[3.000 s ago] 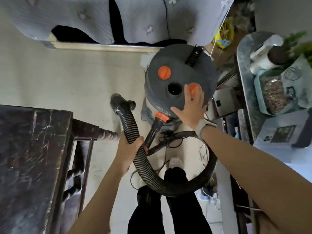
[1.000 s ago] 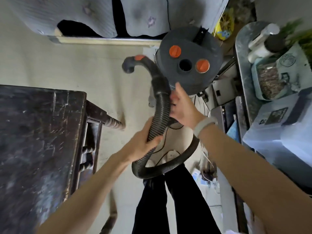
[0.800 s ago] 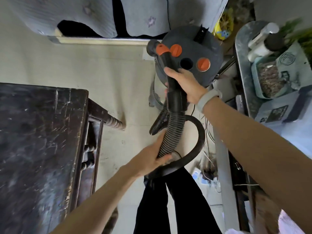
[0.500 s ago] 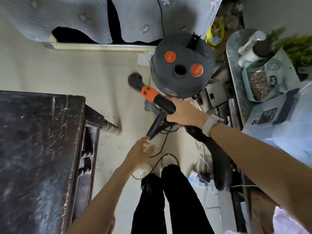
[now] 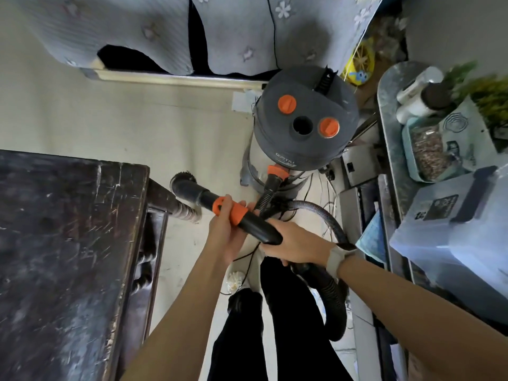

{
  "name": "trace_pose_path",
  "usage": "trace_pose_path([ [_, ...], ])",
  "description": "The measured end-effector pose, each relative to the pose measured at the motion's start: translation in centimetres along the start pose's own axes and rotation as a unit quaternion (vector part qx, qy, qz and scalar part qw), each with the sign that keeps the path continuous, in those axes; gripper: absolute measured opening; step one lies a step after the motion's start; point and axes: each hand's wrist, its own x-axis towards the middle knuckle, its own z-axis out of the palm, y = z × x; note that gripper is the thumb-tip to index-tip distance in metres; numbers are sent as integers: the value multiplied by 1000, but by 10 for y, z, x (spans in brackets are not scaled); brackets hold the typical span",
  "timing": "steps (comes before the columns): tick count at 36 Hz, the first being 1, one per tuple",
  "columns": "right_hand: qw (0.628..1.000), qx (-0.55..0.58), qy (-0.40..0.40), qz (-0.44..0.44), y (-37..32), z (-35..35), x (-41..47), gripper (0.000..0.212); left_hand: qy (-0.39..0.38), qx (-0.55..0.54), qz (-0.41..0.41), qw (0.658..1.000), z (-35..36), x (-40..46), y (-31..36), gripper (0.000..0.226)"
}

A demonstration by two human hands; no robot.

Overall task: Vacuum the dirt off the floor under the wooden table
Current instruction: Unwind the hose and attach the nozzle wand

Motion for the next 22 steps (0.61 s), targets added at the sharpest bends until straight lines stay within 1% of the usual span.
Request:
trace_pose_path([
  [3, 999, -46, 2, -10, 1, -10, 6, 29, 18, 47, 24, 998, 8, 3, 5, 12],
  [6, 997, -69, 31, -8, 11, -25, 12, 31, 35, 67, 40, 996, 15, 12, 10, 16],
  [8, 995, -52, 85, 6, 20, -44, 18, 25, 43, 62, 50, 996, 18, 18, 12, 17],
  [10, 987, -38, 155, 24, 32, -68, 27, 25, 45, 58, 52, 996, 24, 25, 11, 17],
  [13, 965, -24, 256, 46, 57, -110, 47, 23, 47, 57, 56, 996, 44, 35, 3, 14],
  [16, 941, 12, 322, 102, 76, -152, 68, 18, 48, 69, 71, 994, 68, 50, -9, 16],
  [19, 924, 20, 351, 152, 93, -191, 88, 21, 63, 67, 76, 993, 94, 67, -19, 16],
  [22, 926, -2, 335, 176, 109, -219, 109, 27, 70, 73, 85, 991, 117, 84, -28, 17],
])
